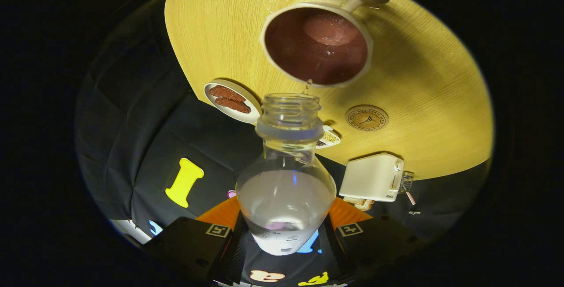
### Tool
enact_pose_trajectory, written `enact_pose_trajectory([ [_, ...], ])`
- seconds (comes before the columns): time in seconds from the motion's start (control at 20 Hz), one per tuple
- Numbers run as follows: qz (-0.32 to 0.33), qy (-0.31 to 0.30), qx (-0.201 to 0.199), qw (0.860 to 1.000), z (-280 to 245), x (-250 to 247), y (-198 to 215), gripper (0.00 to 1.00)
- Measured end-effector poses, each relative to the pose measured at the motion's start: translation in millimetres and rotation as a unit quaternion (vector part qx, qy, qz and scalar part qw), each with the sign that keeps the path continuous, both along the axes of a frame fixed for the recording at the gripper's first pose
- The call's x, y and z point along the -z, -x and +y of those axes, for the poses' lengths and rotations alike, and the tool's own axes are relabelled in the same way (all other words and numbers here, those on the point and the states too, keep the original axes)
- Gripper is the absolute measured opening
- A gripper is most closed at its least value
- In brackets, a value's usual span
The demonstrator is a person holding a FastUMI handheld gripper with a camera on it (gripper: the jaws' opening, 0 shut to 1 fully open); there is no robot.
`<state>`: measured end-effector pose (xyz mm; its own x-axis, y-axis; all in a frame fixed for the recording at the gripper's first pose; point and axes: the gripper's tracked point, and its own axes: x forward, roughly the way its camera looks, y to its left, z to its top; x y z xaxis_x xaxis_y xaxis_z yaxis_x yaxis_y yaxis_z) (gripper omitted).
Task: Take the bottle from table, then pour the juice into the cup, finally place the bottle on the coaster
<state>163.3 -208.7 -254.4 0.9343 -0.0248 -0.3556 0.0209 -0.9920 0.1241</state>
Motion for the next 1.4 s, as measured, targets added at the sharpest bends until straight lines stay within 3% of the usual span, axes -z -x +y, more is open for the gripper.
enact_pose_trajectory([
  [0.75,0.011,-0.013,-0.003,1.0,2.1,16.3,-2.1,0.72],
  [1.4,0.026,0.013,0.003,1.0,15.3,26.0,-7.7,0.73],
])
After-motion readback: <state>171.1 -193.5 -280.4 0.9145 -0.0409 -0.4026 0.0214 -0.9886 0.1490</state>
